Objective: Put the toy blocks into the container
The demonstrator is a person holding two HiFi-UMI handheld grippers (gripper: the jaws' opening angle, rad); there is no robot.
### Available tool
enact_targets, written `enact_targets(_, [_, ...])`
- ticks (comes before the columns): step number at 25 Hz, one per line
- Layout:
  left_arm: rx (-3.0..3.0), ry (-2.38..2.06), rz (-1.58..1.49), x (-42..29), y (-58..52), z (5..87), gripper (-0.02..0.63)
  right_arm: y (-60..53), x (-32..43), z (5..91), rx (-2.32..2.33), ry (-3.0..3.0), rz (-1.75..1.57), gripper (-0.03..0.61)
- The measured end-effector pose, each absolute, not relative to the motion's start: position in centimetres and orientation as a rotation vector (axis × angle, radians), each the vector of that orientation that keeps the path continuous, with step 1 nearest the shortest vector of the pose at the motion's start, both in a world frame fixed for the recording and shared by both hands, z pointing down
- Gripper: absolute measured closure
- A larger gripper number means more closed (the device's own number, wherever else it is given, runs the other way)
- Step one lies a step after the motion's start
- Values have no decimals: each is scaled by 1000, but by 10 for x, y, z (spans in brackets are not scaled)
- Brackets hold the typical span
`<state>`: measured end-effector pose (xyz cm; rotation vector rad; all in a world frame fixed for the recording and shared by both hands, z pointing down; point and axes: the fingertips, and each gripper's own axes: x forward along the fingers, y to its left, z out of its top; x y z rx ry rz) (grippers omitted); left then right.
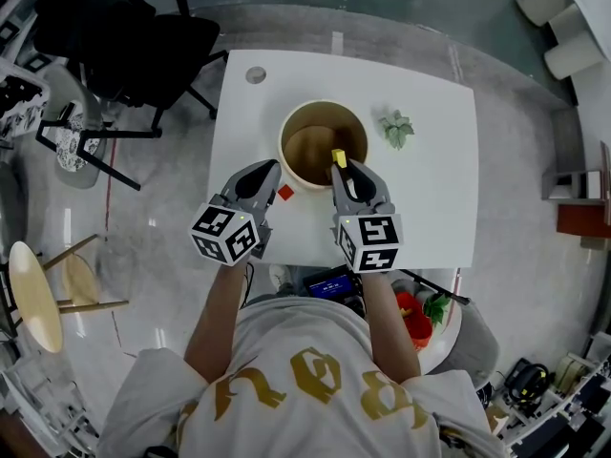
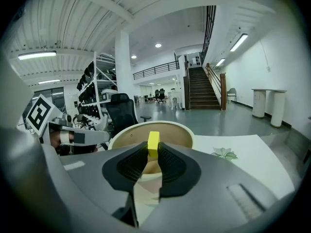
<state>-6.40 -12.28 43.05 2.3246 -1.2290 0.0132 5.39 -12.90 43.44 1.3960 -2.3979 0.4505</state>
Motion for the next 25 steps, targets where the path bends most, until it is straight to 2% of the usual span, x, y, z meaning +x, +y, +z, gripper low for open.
enact_targets(2, [2325,-1231,20,-64,-123,431,612,-129,53,434,1392,-2397,445,491])
enact_targets(5, [2326,-1238,38,-65,-122,432,612,-128,51,434,1389,-2395,434,460])
enact_targets(25, [2373,-1226,68,-64,-102,424,612,-96,43,430,1400,-2409,403,468])
